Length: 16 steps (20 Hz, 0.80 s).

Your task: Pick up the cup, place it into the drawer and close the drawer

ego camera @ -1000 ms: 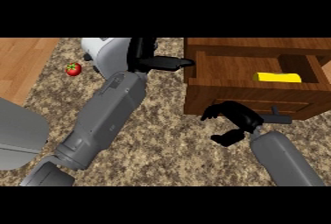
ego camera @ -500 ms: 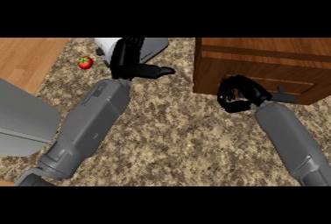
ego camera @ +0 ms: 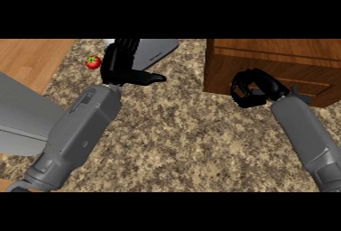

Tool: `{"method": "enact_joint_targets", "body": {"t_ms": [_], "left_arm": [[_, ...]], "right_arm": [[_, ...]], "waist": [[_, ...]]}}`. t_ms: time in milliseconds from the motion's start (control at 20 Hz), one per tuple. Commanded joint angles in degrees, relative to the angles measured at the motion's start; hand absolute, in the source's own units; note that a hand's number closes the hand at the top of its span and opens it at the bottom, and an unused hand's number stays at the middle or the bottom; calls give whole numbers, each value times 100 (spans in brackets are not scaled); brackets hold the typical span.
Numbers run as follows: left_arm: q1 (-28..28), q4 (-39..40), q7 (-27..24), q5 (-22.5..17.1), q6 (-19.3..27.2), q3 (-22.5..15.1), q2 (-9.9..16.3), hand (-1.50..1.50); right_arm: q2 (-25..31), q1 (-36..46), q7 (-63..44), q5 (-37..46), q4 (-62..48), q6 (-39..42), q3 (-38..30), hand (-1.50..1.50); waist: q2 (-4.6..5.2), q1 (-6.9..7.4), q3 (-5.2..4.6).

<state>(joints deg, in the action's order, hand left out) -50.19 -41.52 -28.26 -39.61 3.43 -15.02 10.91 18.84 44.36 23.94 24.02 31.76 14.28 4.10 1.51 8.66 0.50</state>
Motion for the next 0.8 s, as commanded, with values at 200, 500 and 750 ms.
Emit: {"method": "enact_joint_targets", "body": {"t_ms": [200, 500, 750], "left_arm": [[321, -173, 51, -32, -260, -68, 80, -150], [393, -299, -6, -71, -372, -40, 117, -150], [475, -344, -28, -11, -360, -111, 88, -150]], "right_arm": [[642, 951, -373, -195, -215, -217, -567, 150], [841, 905, -408, -451, -30, 116, -723, 150], [938, 798, -416, -533, 76, 365, -715, 150]], "waist": [[125, 322, -25], [139, 389, -32], [168, 402, -28]]}}
